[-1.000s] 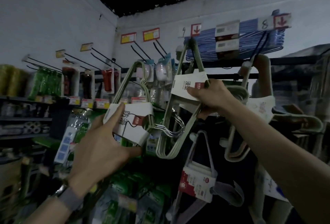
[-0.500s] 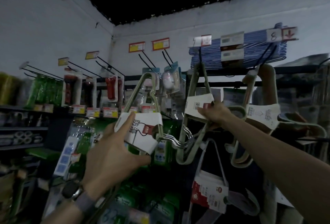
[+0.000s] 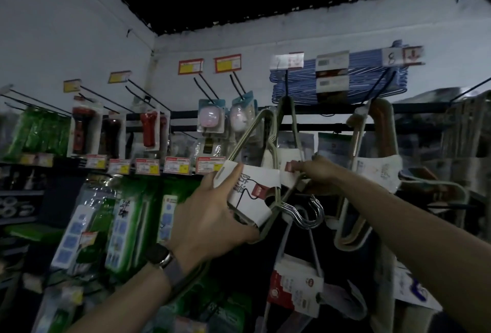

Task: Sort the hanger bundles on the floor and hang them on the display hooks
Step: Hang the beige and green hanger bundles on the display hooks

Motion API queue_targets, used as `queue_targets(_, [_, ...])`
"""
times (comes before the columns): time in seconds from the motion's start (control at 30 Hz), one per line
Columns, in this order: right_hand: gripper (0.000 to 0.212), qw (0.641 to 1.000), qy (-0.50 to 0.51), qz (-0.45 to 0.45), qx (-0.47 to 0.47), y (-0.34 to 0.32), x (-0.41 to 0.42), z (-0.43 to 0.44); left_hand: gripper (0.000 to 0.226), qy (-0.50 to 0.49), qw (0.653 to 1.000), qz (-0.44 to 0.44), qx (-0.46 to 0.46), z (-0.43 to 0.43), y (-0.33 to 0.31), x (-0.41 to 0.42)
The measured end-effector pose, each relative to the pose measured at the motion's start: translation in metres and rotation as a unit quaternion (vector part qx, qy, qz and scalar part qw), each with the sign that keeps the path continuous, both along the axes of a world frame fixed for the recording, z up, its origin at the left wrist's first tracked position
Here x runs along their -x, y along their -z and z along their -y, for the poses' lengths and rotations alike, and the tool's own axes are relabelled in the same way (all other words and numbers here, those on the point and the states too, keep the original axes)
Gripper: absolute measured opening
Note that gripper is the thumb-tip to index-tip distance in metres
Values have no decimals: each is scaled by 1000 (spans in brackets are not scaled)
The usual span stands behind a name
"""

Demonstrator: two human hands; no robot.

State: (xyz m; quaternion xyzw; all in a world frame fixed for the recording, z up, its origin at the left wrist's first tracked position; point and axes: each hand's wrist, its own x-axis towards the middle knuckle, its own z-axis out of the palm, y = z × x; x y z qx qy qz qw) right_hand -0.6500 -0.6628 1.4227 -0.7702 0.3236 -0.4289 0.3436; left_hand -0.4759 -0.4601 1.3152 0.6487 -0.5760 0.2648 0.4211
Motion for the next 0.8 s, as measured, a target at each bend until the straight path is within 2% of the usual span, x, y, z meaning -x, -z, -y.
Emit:
queue_targets(0.07, [42,1000,-12,4,-9,-6,22,-22,130,10,1000,16,5,9,-10,10])
queue_targets(0.17, [54,1000,-20,15,-15,-13,47,-55,129,-1,998,56,12,23,-30,24])
queue_targets(0.23, [56,1000,-16,1,18,-17,55,-66,128,9,997,71,13,35,-46,30])
queue_targets(0.3, [59,994,19,-26,100,-22,54,-72,127,24,996,81,21,45,-61,34])
queue_targets(0.4, [57,963,125,-75,227,-35,46,-75,129,40,996,79,26,53,-81,38])
queue_targets(0.47, [50,941,177,-102,269,-47,42,-75,129,45,996,73,34,53,-92,38])
queue_targets(0.8, [52,912,226,-75,333,-60,30,-89,137,57,996,29,66,51,-107,29])
